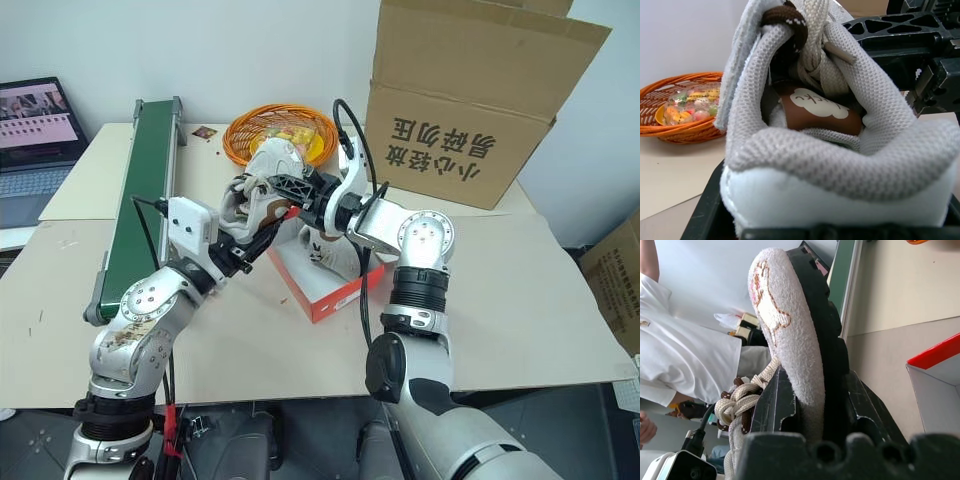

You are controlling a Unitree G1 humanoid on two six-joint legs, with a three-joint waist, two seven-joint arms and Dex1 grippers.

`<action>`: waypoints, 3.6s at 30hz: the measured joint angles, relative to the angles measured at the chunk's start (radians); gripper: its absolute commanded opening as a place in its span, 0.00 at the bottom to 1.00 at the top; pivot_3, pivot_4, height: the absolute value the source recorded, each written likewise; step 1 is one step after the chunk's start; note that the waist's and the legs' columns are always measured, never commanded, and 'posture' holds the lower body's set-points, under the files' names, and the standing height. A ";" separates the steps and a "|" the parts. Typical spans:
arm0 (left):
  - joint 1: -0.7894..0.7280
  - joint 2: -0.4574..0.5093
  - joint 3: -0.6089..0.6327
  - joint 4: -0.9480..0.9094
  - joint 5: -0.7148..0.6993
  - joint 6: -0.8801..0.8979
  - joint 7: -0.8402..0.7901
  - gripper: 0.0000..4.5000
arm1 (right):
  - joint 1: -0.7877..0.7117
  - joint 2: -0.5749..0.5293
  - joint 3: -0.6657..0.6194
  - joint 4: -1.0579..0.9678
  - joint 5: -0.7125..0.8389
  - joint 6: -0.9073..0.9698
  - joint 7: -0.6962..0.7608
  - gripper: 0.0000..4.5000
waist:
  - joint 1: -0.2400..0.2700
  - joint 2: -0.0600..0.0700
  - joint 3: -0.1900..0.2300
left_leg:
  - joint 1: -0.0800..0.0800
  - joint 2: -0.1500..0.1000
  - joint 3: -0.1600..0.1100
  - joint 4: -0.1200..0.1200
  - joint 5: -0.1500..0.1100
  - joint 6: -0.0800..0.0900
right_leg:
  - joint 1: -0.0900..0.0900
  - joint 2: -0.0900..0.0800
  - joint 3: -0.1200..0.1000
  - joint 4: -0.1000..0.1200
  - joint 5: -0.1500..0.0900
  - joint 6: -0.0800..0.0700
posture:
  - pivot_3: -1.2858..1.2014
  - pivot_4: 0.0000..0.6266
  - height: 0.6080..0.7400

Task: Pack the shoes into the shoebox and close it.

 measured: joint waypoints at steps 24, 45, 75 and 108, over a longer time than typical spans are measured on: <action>0.023 0.008 -0.033 0.065 0.125 -0.066 0.010 0.99 | -0.082 -0.421 0.631 -0.175 -0.296 -0.322 0.359 0.11 | -0.006 0.001 0.001 | -0.004 0.000 0.000 0.000 0.000 0.000 | -0.006 0.000 0.002 0.001 0.000 0.000 | 0.52 0.24 0.85; 0.118 0.118 -0.012 -0.051 0.091 -0.058 -0.104 0.99 | -0.191 -0.473 0.797 0.277 -0.503 -0.238 0.709 0.11 | 0.006 0.001 0.001 | -0.010 0.000 0.001 0.002 0.002 0.003 | -0.012 0.000 0.001 0.003 0.001 -0.001 | 0.52 0.24 0.85; 0.227 0.387 0.170 -0.261 -0.155 0.141 -0.278 0.99 | -0.176 -0.292 1.041 0.571 -0.910 -0.575 0.880 0.11 | -0.010 -0.001 -0.002 | 0.005 0.001 0.002 0.002 -0.001 -0.002 | -0.006 0.001 0.002 0.009 -0.004 0.001 | 0.52 0.24 0.85; 0.167 0.385 0.114 -0.199 -0.145 0.136 -0.262 1.00 | -0.386 -0.169 0.649 0.734 -0.870 -0.524 0.708 0.84 | -0.012 -0.002 -0.003 | 0.004 0.008 0.002 -0.001 -0.001 -0.003 | -0.008 0.009 0.003 0.015 -0.007 -0.009 | 0.52 0.24 0.85</action>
